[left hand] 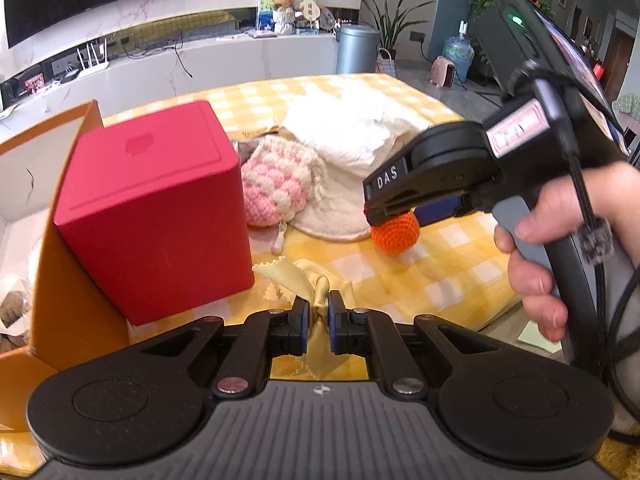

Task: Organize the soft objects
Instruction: 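Lift the fruit with the right tool while the left tool carries the yellow cloth over the orange box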

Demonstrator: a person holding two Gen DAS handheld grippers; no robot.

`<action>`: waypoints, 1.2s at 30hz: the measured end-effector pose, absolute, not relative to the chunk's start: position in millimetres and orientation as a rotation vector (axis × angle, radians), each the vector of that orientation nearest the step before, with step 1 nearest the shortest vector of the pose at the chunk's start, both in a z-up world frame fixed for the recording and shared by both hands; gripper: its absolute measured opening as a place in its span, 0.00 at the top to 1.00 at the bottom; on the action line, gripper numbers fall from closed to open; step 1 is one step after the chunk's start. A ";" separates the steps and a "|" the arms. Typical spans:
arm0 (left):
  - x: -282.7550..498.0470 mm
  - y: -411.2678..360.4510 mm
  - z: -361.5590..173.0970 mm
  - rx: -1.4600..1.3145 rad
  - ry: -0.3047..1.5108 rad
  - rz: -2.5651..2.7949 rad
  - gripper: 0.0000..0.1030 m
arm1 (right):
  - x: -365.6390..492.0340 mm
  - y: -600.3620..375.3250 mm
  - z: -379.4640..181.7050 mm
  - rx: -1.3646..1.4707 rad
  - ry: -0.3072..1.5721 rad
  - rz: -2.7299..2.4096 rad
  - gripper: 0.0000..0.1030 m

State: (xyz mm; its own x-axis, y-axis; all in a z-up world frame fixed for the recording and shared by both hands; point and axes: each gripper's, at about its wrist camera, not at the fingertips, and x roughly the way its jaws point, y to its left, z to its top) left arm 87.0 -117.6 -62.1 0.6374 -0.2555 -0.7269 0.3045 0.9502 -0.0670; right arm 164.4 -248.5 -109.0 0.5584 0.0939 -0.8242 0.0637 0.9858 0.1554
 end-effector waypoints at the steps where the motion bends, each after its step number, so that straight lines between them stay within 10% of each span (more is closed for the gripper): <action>1: 85.7 -117.8 -59.0 0.064 0.813 -0.321 0.90 | 161.1 -249.5 -106.5 0.183 0.970 0.024 0.62; 36: 62.3 39.2 63.4 -0.025 0.549 -0.083 0.90 | 93.3 -173.0 -14.0 0.284 0.606 0.410 0.61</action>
